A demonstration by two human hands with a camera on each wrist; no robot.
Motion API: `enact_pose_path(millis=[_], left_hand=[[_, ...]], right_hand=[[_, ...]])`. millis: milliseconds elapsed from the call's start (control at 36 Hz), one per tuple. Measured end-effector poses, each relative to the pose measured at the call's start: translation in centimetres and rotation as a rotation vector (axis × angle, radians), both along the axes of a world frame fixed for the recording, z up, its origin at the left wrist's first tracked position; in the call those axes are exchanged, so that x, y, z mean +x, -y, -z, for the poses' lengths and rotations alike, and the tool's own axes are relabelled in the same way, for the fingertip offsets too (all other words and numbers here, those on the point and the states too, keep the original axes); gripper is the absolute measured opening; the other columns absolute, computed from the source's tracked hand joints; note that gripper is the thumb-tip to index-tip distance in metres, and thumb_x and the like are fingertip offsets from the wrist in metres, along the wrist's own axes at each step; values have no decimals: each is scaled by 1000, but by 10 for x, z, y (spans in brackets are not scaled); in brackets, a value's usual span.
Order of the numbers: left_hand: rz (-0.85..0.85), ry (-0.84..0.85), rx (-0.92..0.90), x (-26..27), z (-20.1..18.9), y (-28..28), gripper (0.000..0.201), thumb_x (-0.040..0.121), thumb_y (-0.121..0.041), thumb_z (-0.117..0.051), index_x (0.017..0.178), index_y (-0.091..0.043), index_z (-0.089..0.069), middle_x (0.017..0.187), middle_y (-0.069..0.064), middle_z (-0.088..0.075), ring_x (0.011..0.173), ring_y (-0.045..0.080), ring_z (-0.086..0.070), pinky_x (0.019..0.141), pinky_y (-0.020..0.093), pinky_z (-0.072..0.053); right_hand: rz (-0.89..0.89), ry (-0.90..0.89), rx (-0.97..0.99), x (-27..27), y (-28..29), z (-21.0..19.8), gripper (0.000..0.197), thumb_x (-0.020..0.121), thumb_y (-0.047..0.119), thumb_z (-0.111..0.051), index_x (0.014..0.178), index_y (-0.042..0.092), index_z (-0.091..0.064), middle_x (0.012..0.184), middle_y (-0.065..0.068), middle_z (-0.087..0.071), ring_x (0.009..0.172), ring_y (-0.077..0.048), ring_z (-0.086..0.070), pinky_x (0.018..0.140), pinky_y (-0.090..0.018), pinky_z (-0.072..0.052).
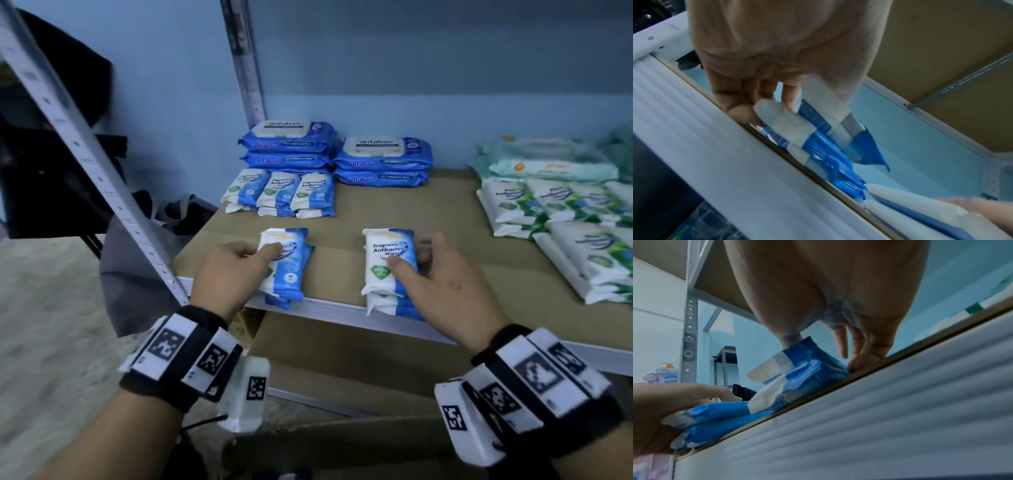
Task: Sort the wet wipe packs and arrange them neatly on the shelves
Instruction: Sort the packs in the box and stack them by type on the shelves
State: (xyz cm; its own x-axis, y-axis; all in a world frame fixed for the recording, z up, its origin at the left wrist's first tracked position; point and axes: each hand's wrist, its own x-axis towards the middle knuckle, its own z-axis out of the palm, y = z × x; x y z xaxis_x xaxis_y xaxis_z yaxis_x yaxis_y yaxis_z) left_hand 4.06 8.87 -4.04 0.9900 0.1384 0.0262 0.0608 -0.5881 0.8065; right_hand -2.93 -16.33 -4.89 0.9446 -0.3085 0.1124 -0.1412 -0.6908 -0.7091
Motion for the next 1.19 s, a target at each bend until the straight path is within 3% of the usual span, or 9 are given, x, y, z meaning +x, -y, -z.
enact_pose_path(millis=[56, 222, 417, 472, 639, 805, 917, 1000, 1194], left_hand=[[-1, 21, 16, 0, -3, 2, 27, 85, -49, -63, 84, -24, -74, 79, -12, -70, 82, 8, -62, 79, 34, -53], [80, 77, 93, -8, -2, 17, 16, 84, -43, -66, 80, -28, -71, 66, -12, -66, 70, 2, -60, 61, 26, -40], [137, 102, 22, -17, 3, 43, 26, 77, -50, -76, 89, -29, -68, 75, -10, -68, 69, 6, -64, 70, 30, -53], [141, 120, 24, -20, 4, 48, 32, 76, -52, -77, 93, -29, -64, 79, -12, -68, 73, 2, -64, 71, 26, -52], [177, 95, -25, -22, 3, 59, 31, 76, -49, -77, 91, -26, -62, 87, -12, -68, 81, 1, -63, 77, 26, -52], [275, 67, -42, -22, 4, 60, 35, 72, -47, -80, 96, -30, -62, 89, -16, -70, 81, -1, -65, 79, 29, -54], [315, 97, -22, -21, 3, 59, 23, 80, -43, -75, 97, -31, -64, 91, -19, -69, 77, -6, -63, 69, 17, -46], [348, 132, -4, -21, 5, 60, 15, 86, -36, -70, 99, -31, -66, 92, -21, -69, 72, -8, -60, 62, 8, -41], [382, 149, 26, -17, 8, 59, 14, 89, -36, -66, 102, -31, -66, 97, -22, -69, 73, -4, -60, 64, 13, -40]], right_hand=[[-9, 30, -23, -3, 1, -1, 41, 89, 49, -59, 120, 23, -52, 114, 5, -60, 101, -15, -59, 91, -39, -48], [-15, 66, -32, -4, 3, 1, 37, 89, 49, -59, 116, 25, -56, 112, 7, -59, 99, -11, -58, 89, -32, -46], [-22, 97, -51, -3, 2, 3, 34, 90, 45, -61, 116, 23, -57, 110, 6, -55, 101, -14, -57, 92, -32, -45], [-31, 96, -52, -2, 3, 4, 35, 90, 44, -60, 118, 23, -57, 111, 7, -55, 102, -13, -56, 93, -31, -45], [-58, 92, -77, -2, 5, 3, 33, 95, 40, -55, 122, 22, -56, 111, 7, -55, 98, -10, -57, 79, -22, -39], [-50, 90, -72, -4, 12, 3, 33, 95, 42, -55, 121, 23, -56, 112, 7, -53, 99, -12, -58, 85, -28, -46], [-40, 97, -55, -7, 15, 2, 34, 91, 48, -59, 116, 25, -57, 110, 9, -54, 96, -10, -61, 87, -33, -52], [-36, 98, -46, -9, 15, 0, 32, 89, 47, -62, 112, 25, -58, 109, 9, -53, 95, -9, -61, 85, -29, -51], [-61, 95, -62, -12, 19, 0, 34, 91, 47, -59, 117, 25, -58, 107, 11, -47, 94, -8, -60, 86, -31, -52]])
